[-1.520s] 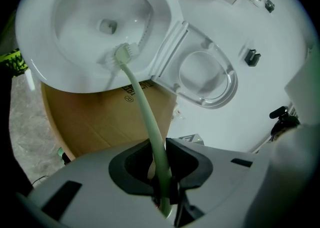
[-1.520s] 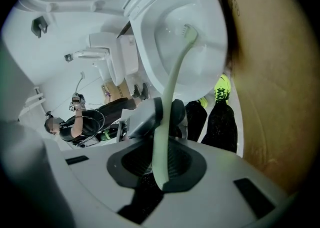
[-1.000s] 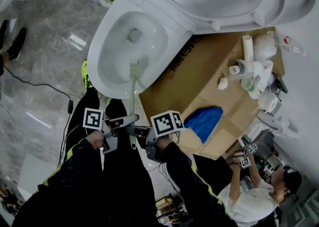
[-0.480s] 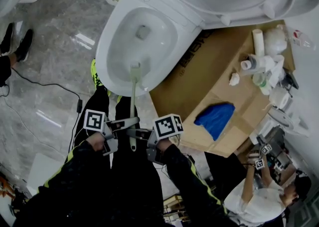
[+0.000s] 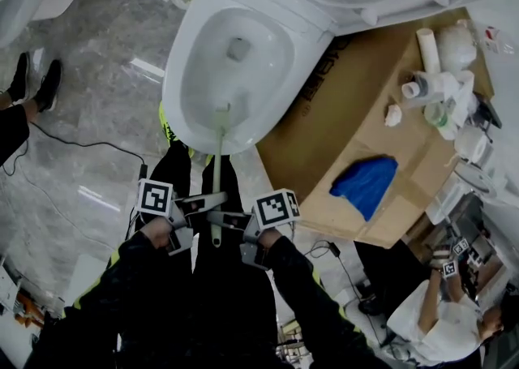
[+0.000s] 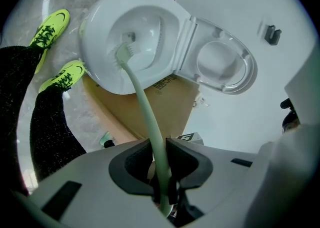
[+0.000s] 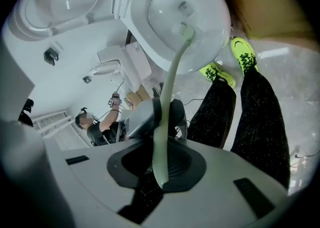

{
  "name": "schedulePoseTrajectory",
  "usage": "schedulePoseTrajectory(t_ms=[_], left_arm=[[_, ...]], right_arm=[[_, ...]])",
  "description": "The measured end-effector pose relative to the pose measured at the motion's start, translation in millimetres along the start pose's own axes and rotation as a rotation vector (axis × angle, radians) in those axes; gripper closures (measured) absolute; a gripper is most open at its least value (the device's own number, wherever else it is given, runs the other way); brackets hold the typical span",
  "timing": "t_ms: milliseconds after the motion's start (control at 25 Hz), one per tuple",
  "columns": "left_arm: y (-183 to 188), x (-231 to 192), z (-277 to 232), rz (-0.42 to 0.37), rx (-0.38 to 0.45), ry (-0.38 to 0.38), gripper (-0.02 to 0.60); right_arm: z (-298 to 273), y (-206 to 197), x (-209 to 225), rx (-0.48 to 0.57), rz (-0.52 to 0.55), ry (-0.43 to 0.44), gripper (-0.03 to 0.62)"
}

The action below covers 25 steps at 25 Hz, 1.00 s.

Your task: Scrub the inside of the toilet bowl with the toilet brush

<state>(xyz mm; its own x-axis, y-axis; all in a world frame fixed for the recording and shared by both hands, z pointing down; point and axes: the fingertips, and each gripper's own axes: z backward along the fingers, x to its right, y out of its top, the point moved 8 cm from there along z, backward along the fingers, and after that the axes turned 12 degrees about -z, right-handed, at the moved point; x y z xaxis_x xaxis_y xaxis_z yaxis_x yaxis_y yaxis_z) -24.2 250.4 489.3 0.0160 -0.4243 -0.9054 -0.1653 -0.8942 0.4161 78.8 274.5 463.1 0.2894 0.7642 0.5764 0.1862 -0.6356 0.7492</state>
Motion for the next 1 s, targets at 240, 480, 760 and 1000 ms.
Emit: schedulePoseTrajectory(t_ms=[240,480,760,1000], left_arm=[[-3,3,11,-0.008,-0.02,0.062,0.495],[4,6,19,-0.034,-0.015,0.112,0.495],[11,11,32,-0.069,0.013,0.159,0.495],[14,11,41,-0.078,0.02,0.203,0.495]], right_arm=[[-11,-5,4,-0.038,-0.014,0.056,0.537],[-23,0,2,-0.039,0.001,0.116,0.537],[-33,2,-1,-0.055,0.018,0.118,0.537],[-53,3,-23,-0.084,0.07,0.381,0.537]])
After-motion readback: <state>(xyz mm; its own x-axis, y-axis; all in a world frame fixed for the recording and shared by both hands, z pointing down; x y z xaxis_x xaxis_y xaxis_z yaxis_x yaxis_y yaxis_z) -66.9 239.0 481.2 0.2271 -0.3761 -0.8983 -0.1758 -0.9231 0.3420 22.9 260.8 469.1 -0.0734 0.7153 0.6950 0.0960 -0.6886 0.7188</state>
